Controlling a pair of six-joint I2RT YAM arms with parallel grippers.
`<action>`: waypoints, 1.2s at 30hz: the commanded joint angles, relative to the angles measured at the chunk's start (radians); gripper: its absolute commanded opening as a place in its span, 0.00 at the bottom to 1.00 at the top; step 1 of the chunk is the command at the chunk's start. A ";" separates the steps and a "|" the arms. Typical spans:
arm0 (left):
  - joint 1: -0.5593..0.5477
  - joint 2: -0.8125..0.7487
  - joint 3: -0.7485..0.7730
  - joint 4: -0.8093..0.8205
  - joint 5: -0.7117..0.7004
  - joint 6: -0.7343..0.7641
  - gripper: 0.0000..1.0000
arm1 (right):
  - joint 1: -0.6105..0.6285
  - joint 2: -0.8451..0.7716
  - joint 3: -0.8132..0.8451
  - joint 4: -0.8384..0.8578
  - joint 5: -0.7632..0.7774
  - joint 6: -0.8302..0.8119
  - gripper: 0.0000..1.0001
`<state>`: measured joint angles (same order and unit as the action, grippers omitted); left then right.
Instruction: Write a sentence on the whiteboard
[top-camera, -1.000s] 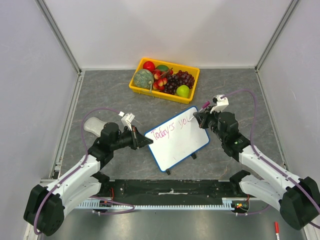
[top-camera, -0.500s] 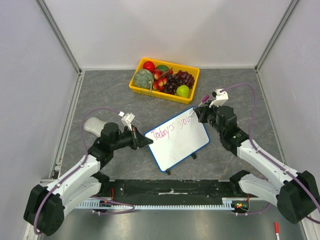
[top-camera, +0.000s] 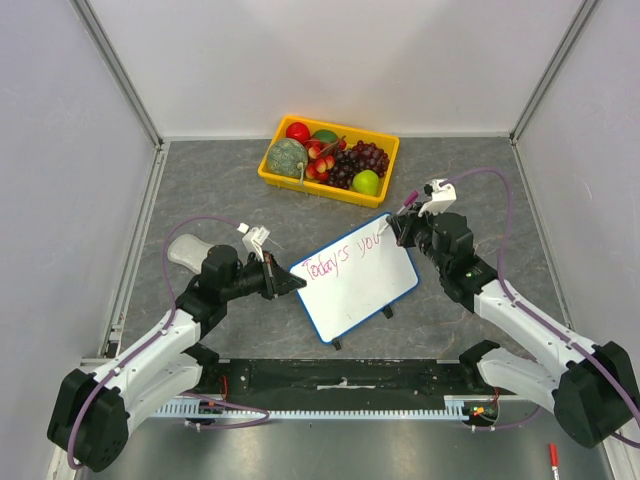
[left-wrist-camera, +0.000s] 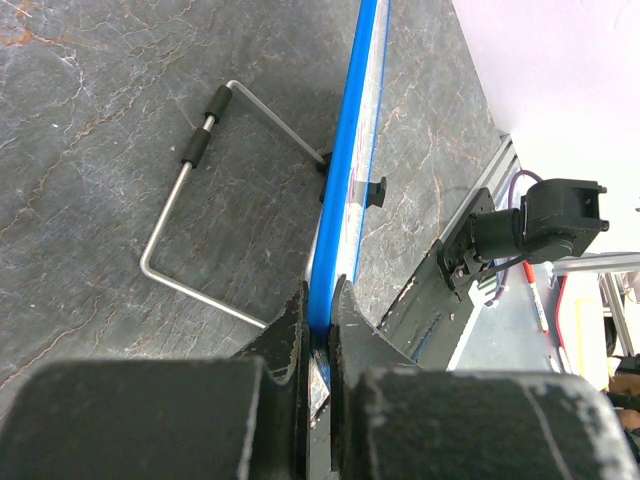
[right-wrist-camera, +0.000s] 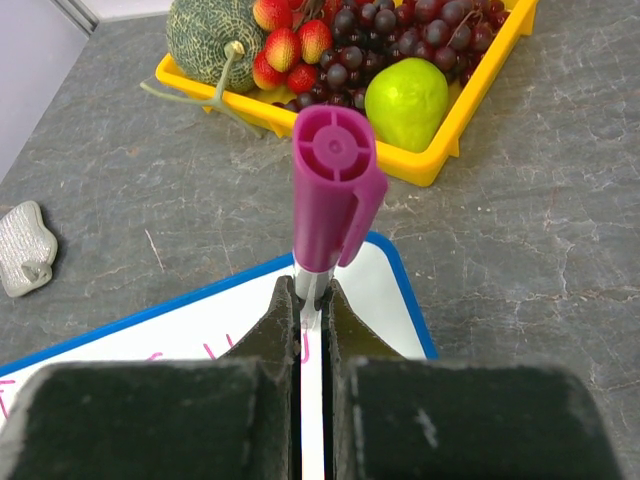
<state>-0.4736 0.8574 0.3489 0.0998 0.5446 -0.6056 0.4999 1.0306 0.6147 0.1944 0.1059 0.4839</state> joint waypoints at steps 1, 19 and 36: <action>-0.007 0.020 -0.027 -0.170 -0.110 0.150 0.02 | -0.004 -0.010 -0.041 -0.007 -0.015 -0.001 0.00; -0.007 0.019 -0.028 -0.169 -0.107 0.150 0.02 | -0.008 -0.055 -0.015 -0.038 0.011 -0.005 0.00; -0.007 0.020 -0.028 -0.170 -0.112 0.150 0.02 | -0.014 -0.018 0.085 -0.032 0.049 -0.022 0.00</action>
<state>-0.4740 0.8562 0.3489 0.0990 0.5468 -0.6052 0.4923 0.9993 0.6491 0.1478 0.1246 0.4805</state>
